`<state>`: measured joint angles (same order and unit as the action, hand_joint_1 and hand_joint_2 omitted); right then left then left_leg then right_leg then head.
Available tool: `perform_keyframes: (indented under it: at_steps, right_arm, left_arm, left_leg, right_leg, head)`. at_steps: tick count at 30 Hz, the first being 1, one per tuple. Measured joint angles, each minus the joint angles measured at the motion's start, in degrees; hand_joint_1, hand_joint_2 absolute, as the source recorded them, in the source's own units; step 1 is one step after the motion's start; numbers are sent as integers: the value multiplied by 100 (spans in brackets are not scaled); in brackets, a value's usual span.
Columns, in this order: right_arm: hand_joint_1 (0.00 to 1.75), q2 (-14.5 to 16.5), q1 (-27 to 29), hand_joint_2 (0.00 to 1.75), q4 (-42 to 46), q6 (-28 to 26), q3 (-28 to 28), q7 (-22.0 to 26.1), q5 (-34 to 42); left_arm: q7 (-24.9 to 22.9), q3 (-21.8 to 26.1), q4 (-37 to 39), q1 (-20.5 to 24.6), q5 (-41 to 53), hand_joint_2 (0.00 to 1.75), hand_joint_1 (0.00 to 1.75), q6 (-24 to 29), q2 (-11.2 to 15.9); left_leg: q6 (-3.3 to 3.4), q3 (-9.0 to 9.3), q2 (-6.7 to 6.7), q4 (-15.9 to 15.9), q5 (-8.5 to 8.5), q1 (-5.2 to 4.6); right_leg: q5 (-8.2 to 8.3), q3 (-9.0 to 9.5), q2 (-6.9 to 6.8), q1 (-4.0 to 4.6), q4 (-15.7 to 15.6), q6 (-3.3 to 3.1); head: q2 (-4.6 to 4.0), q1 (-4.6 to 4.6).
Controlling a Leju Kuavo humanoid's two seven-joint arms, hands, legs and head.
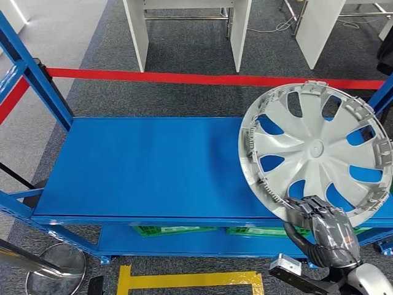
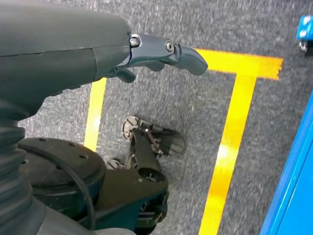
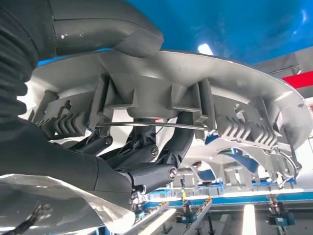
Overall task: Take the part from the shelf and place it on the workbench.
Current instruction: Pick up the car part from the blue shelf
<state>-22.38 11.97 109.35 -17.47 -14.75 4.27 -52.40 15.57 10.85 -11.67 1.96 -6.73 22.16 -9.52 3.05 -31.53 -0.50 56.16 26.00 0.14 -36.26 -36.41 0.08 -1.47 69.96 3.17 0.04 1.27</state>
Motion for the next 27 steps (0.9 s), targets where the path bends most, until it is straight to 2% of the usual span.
perform_keyframes:
  at_steps: [1,2,3,4,5,6,7,8,9,11,12,13,15,16,17,18,21,22,23,25,26,27]
  right_arm:
    - [175,0,3,175,-1,-2,-5,7,12]
    - [175,0,6,175,-1,-1,-11,12,32]
    - [175,0,8,175,-2,1,-17,16,59]
    - [175,0,6,175,-3,2,-22,22,89]
    - [175,2,3,175,-8,5,-28,29,118]
    - [175,3,2,175,-11,8,-31,38,142]
    - [175,4,3,175,-15,10,-34,47,162]
    - [175,6,8,175,-18,11,-42,55,178]
    - [175,6,18,175,-17,12,-47,60,193]
    - [175,8,39,175,-20,11,-56,55,220]
    - [175,7,58,175,-20,10,-55,50,234]
    - [175,7,79,175,-20,8,-51,44,246]
    - [175,7,120,175,-17,5,-46,40,274]
    - [175,7,134,175,-17,4,-44,38,286]
    - [175,7,145,175,-17,4,-42,38,296]
    - [175,7,155,175,-17,3,-38,37,302]
    - [175,7,177,175,-17,3,-26,28,314]
    - [175,7,182,175,-16,2,-24,20,322]
    - [175,7,187,175,-16,2,-22,13,333]
    - [175,3,204,175,-15,0,-17,-4,363]
    - [175,-1,218,175,-16,0,-12,-9,381]
    - [175,-7,230,175,-16,0,-4,-13,398]
  left_arm:
    - [-8,4,0,-1,4,175,0,-9,0]
    - [-16,14,0,-1,7,175,0,-17,0]
    - [-25,26,0,0,7,175,0,-26,-1]
    - [-35,38,0,2,7,175,0,-33,1]
    - [-45,51,0,3,7,175,0,-38,15]
    - [-55,62,0,2,9,175,0,-41,22]
    - [-63,73,0,2,13,175,0,-42,34]
    - [-69,83,0,2,17,175,0,-41,45]
    - [-72,89,0,-1,22,175,0,-41,44]
    - [-78,94,0,-6,34,175,0,-40,54]
    - [-80,95,0,-9,44,175,0,-40,57]
    - [-81,96,0,-8,55,175,0,-39,57]
    - [-82,96,0,-4,69,175,0,-39,57]
    - [-82,96,0,-2,72,175,0,-39,57]
    - [-82,96,0,-1,73,175,0,-39,56]
    - [-82,96,0,0,73,175,0,-39,55]
    - [-80,96,0,15,79,175,0,-36,76]
    - [-80,97,0,22,84,175,0,-31,82]
    - [-80,97,0,28,93,175,0,-27,86]
    - [-84,98,0,32,115,175,0,-22,69]
    - [-90,98,0,37,126,175,0,-24,66]
    - [-95,99,0,42,132,175,0,-27,63]
  left_leg:
    - [-8,-23,-3,19,-4,10]
    - [-23,-47,-5,43,-8,27]
    - [-49,-73,-6,79,-6,56]
    - [-88,-106,-5,133,5,90]
    - [-144,-152,3,193,18,100]
    - [-197,-199,11,262,31,101]
    - [-244,-248,21,328,36,84]
    - [-281,-291,33,370,27,59]
    - [-305,-323,37,398,13,53]
    - [-357,-403,40,480,89,66]
    - [-374,-472,39,636,247,74]
    - [-385,-567,38,907,473,80]
    - [-370,-782,36,1663,953,75]
    - [-346,-829,37,1941,1080,67]
    - [-304,-788,38,2036,1100,52]
    - [-239,-637,39,1889,1011,23]
    - [55,99,54,740,651,-122]
    - [100,236,56,485,593,-164]
    - [113,282,57,364,570,-193]
    - [70,246,52,251,445,-206]
    - [62,229,41,174,366,-188]
    - [55,194,31,93,273,-166]
  right_leg:
    - [-45,-74,-2,-20,216,37]
    - [24,-53,-6,-46,226,78]
    - [191,74,-13,-80,12,125]
    - [372,268,-22,-119,-357,185]
    - [478,470,-26,-137,-696,240]
    - [540,594,-17,-147,-919,246]
    - [523,638,-7,-152,-1016,217]
    - [496,617,9,-146,-985,155]
    - [509,553,18,-154,-942,79]
    - [531,454,9,-157,-894,-13]
    - [559,406,0,-150,-883,-53]
    - [591,360,-7,-136,-880,-96]
    - [661,271,-23,-84,-875,-174]
    - [694,227,-27,-49,-873,-201]
    - [728,187,-29,-11,-873,-221]
    - [762,149,-26,29,-874,-233]
    - [866,63,-17,97,-879,-258]
    - [904,48,-21,92,-889,-247]
    - [947,39,-27,76,-908,-226]
    - [1048,34,-25,67,-966,-162]
    - [1040,4,-12,73,-978,-132]
    - [929,-55,2,85,-922,-100]
  head:
    - [0,1]
    - [0,2]
    - [0,2]
    - [0,0]
    - [0,-20]
    - [1,-44]
    - [1,-55]
    - [1,-56]
    - [1,-39]
    - [0,-1]
    - [0,15]
    - [0,32]
    - [0,63]
    - [0,69]
    - [0,73]
    - [0,71]
    - [0,61]
    - [0,60]
    - [0,60]
    - [0,66]
    - [0,66]
    - [0,59]
